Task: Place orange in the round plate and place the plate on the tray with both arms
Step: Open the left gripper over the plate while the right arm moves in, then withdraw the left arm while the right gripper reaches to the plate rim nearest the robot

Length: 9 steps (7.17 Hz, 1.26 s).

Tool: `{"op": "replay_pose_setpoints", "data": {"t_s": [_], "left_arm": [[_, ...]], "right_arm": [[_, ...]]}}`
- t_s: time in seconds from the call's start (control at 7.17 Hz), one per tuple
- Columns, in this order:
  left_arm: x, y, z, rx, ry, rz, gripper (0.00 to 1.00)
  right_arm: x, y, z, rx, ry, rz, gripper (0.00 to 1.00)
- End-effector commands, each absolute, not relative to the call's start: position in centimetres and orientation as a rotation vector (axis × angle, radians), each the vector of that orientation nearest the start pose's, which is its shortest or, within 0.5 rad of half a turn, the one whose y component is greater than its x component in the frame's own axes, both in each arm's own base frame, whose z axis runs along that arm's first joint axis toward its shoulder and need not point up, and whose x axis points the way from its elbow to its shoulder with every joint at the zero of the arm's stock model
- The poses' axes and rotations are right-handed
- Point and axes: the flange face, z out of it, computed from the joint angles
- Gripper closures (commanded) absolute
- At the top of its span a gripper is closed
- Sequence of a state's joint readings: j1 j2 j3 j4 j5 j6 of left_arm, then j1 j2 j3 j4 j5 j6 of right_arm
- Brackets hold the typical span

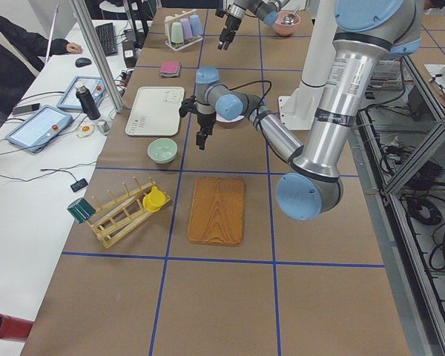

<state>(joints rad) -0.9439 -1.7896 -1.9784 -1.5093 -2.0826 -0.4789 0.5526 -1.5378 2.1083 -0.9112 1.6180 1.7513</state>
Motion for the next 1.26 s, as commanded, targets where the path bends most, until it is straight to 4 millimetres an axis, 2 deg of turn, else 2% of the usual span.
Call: {"op": "replay_pose_setpoints", "data": {"t_s": [0.0, 0.14, 0.28, 0.42, 0.56, 0.7, 0.84, 1.12], "left_arm": [[9.9, -50.8, 46.0, 0.229, 0.691, 0.384, 0.01], [3.6, -52.3, 51.6, 0.219, 0.714, 0.42, 0.01], [-2.4, -52.5, 56.7, 0.197, 0.715, 0.366, 0.01], [-5.7, -52.1, 61.3, 0.157, 0.711, 0.312, 0.01], [-7.6, -51.8, 61.9, 0.174, 0.708, 0.288, 0.01], [-7.8, -51.1, 62.6, 0.163, 0.71, 0.278, 0.01], [-8.2, -50.4, 63.0, 0.159, 0.711, 0.268, 0.01], [-8.3, -49.7, 63.7, 0.153, 0.719, 0.267, 0.01]], "right_arm": [[-39.8, -29.9, 28.6, 0.204, -1.326, 0.766, 0.0], [-42.2, -27.2, 27.7, 0.212, -1.358, 0.817, 0.0], [-43.7, -24.9, 27.3, 0.209, -1.381, 0.85, 0.0], [-45.0, -22.5, 27.4, 0.202, -1.392, 0.874, 0.0], [-47.0, -19.8, 27.5, 0.196, -1.413, 0.924, 0.0], [-50.8, -19.0, 27.5, 0.169, -1.463, 1.034, 0.0], [-52.9, -18.7, 28.6, 0.146, -1.453, 1.068, 0.0], [-54.1, -19.9, 29.9, 0.137, -1.432, 1.121, 0.0]]}}
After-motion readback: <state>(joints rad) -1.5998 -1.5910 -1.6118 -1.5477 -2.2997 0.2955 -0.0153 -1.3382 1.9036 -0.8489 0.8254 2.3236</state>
